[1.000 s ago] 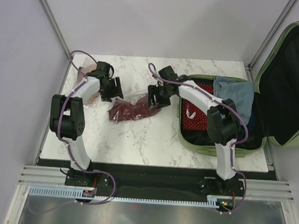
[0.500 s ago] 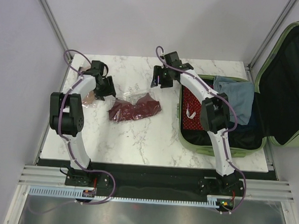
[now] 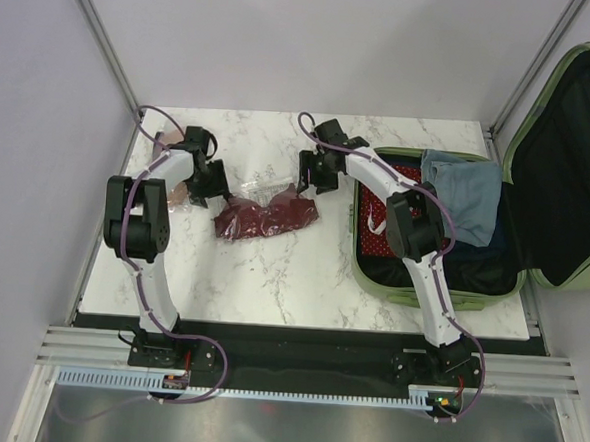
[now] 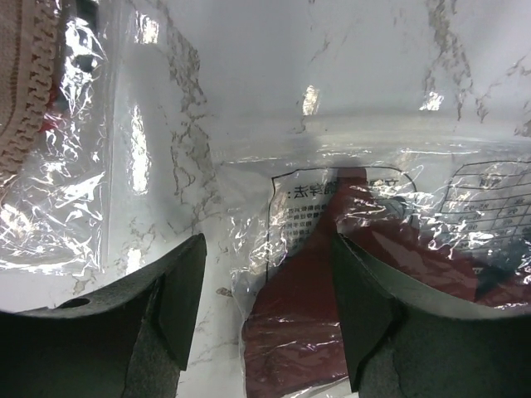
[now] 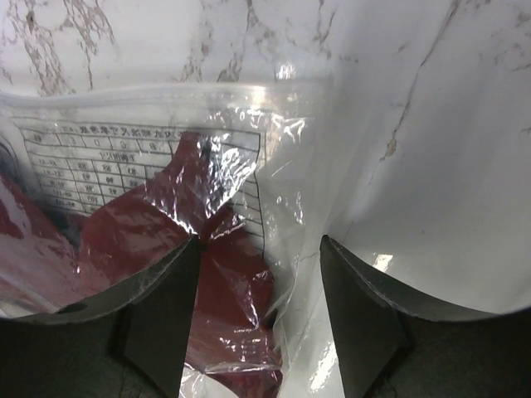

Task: Pack the luggage
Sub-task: Pick up the clothes at the center of the board, then place the clothes in the luggage.

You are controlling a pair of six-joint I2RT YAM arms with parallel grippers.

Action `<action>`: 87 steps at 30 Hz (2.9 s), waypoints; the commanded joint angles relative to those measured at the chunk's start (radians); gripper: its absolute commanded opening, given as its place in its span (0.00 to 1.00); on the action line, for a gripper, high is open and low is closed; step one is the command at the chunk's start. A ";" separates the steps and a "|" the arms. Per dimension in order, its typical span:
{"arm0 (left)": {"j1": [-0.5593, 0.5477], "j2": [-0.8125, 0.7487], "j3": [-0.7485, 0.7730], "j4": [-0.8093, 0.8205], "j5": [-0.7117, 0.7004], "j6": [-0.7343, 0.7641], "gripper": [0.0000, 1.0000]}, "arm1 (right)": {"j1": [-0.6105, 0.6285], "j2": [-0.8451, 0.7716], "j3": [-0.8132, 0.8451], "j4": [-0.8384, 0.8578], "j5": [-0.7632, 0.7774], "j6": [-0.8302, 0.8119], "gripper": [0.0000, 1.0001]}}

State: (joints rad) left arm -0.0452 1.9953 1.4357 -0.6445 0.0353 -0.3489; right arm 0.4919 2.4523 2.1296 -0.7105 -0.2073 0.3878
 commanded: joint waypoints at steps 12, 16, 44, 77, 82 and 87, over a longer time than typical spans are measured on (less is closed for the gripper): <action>0.007 0.010 0.020 0.002 0.044 0.030 0.67 | 0.007 -0.127 -0.200 -0.014 -0.105 0.046 0.63; 0.007 0.002 0.009 0.012 0.054 0.031 0.67 | 0.008 -0.150 -0.249 0.020 -0.171 0.085 0.58; 0.039 -0.066 -0.001 0.071 0.121 0.039 0.74 | -0.030 -0.584 -0.154 -0.524 0.100 0.003 0.00; 0.030 -0.302 -0.170 0.264 0.317 -0.064 0.74 | -0.411 -0.816 -0.629 -0.515 0.793 -0.247 0.00; 0.016 -0.339 -0.231 0.290 0.325 -0.064 0.74 | -0.412 -0.793 -0.710 -0.436 0.994 -0.318 0.00; 0.013 -0.351 -0.267 0.295 0.333 -0.058 0.74 | -0.426 -0.753 -0.766 -0.382 1.043 -0.345 0.00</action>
State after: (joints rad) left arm -0.0299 1.6875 1.1793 -0.3904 0.3389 -0.3916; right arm 0.0769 1.6798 1.3811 -1.1481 0.7269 0.0856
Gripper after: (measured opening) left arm 0.742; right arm 0.007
